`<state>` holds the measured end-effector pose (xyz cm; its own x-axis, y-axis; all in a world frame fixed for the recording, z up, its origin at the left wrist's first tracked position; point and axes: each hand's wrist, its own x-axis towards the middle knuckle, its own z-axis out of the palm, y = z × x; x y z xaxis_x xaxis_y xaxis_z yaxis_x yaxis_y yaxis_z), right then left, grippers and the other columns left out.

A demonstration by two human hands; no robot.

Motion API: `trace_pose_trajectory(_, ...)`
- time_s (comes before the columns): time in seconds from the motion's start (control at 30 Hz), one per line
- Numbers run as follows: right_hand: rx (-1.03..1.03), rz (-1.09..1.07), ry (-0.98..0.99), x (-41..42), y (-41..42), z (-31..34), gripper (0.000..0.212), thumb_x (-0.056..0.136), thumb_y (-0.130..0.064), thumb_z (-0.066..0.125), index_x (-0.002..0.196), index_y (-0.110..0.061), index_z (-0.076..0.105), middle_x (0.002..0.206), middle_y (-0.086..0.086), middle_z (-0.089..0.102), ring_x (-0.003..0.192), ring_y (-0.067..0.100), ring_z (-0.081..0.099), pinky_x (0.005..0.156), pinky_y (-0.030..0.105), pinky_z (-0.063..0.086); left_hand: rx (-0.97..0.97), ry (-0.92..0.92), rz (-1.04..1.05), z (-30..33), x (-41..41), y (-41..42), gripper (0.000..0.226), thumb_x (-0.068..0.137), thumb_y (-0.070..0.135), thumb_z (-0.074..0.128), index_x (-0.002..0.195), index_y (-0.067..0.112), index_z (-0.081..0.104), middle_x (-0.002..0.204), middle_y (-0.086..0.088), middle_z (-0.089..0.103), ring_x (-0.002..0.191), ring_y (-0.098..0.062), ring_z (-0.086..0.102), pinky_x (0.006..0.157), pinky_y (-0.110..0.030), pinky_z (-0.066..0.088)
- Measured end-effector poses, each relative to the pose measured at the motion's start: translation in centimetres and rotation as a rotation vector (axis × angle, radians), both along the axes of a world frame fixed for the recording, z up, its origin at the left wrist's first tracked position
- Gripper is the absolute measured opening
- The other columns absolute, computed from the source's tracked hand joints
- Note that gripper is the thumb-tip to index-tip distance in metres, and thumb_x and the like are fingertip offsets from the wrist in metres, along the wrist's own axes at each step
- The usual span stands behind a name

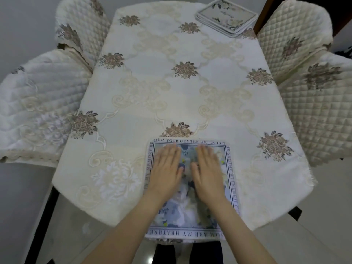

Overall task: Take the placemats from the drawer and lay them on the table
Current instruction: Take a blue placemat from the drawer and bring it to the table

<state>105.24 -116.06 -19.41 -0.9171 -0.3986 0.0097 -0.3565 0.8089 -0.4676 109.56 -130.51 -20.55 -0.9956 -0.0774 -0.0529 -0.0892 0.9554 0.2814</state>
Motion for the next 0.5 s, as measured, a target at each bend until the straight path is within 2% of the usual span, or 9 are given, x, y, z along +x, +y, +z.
trace_pose_trajectory(0.07,0.016,0.067,-0.024,-1.5,-3.2,-1.2,0.065,0.096,-0.045,0.009,0.152,-0.014,0.019,0.159,-0.002,0.014,0.148,0.012,0.005,0.119,0.030,-0.006,0.012,-0.029,-0.066,-0.9,-2.7,0.9,0.060,0.092,0.033,0.031,0.145,0.006,0.034,0.151,-0.013,0.036,0.140,-0.028,0.032,0.112,-0.042,0.016)
trace_pose_trajectory(0.13,0.058,0.086,-0.045,-2.6,-4.1,-2.7,0.063,0.097,-0.044,0.008,0.153,-0.017,0.017,0.159,-0.006,0.013,0.149,0.011,0.006,0.119,0.028,-0.006,-0.009,-0.050,-0.096,-2.1,-3.6,1.0,0.061,0.092,0.034,0.031,0.146,0.006,0.030,0.152,-0.012,0.034,0.142,-0.025,0.030,0.112,-0.041,0.015)
trace_pose_trajectory(0.23,0.109,0.082,0.009,-4.0,-2.2,-3.8,0.061,0.099,-0.043,0.013,0.153,-0.016,0.023,0.158,-0.002,0.021,0.148,0.015,0.015,0.119,0.030,0.000,0.000,-0.017,-0.036,-3.2,-3.6,-0.2,0.063,0.095,0.040,0.019,0.151,0.010,0.011,0.159,-0.004,0.008,0.147,-0.018,0.008,0.118,-0.034,0.000)
trace_pose_trajectory(0.3,0.144,0.037,0.015,-5.2,0.0,-4.3,0.063,0.098,-0.046,0.011,0.153,-0.016,0.021,0.159,-0.001,0.018,0.148,0.014,0.011,0.118,0.029,-0.002,0.007,0.007,0.036,-3.3,-3.2,-1.7,0.066,0.097,0.047,0.012,0.152,0.015,-0.003,0.158,0.002,-0.010,0.146,-0.011,-0.012,0.117,-0.028,-0.011)
trace_pose_trajectory(0.4,0.209,-0.050,-0.006,-6.5,3.9,-4.3,0.066,0.097,-0.048,0.008,0.155,-0.017,0.010,0.162,0.000,0.009,0.147,0.009,0.001,0.119,0.029,-0.004,-0.028,0.003,0.062,-3.4,-2.1,-4.4,0.067,0.099,0.050,0.014,0.152,0.015,-0.007,0.159,0.001,-0.014,0.145,-0.009,-0.017,0.118,-0.027,-0.010)
trace_pose_trajectory(0.5,0.214,-0.093,-0.021,-7.2,6.3,-4.1,0.067,0.097,-0.048,0.008,0.155,-0.014,0.010,0.162,0.002,0.009,0.148,0.010,0.003,0.120,0.031,-0.002,-0.011,-0.026,0.058,-3.5,-1.7,-5.9,0.067,0.099,0.048,0.018,0.153,0.016,-0.005,0.161,0.002,-0.009,0.145,-0.007,-0.015,0.118,-0.027,-0.008)
